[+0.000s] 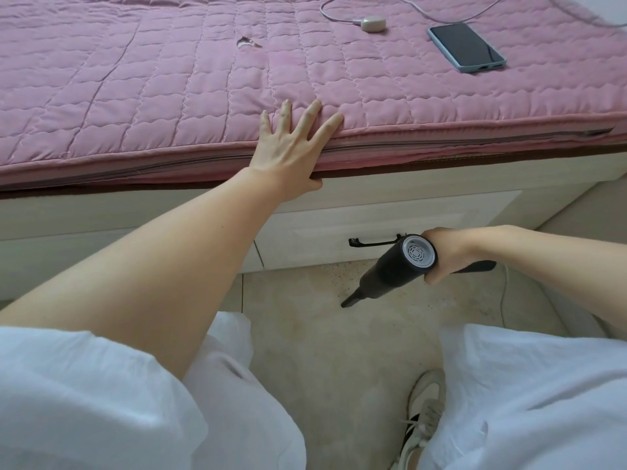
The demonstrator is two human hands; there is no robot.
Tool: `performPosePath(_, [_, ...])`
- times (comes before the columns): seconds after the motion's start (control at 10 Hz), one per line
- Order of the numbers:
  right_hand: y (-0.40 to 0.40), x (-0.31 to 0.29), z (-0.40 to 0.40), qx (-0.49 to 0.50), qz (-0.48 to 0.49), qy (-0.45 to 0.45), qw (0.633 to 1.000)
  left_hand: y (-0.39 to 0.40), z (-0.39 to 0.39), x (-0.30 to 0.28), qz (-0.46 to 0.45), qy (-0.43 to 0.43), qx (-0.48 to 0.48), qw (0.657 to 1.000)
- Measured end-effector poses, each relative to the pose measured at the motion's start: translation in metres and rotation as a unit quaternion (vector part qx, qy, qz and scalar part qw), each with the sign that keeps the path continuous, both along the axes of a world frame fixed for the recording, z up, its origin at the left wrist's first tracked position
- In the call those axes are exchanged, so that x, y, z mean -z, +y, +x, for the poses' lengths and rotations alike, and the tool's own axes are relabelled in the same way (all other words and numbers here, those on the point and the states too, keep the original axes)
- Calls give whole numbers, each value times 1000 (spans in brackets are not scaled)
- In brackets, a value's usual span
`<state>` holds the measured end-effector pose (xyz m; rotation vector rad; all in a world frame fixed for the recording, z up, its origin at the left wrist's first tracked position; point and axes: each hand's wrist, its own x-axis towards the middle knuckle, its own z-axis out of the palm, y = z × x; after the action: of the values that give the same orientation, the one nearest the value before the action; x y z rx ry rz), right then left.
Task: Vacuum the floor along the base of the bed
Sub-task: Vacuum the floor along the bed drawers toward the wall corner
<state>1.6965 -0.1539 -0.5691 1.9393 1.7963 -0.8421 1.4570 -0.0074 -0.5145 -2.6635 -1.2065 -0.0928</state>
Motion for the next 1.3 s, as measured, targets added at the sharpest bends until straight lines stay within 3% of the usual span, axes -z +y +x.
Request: performPosePath(1.3, [24,26,-26,-72,21,27,997,-2,-1,-1,0,-3,3,1000])
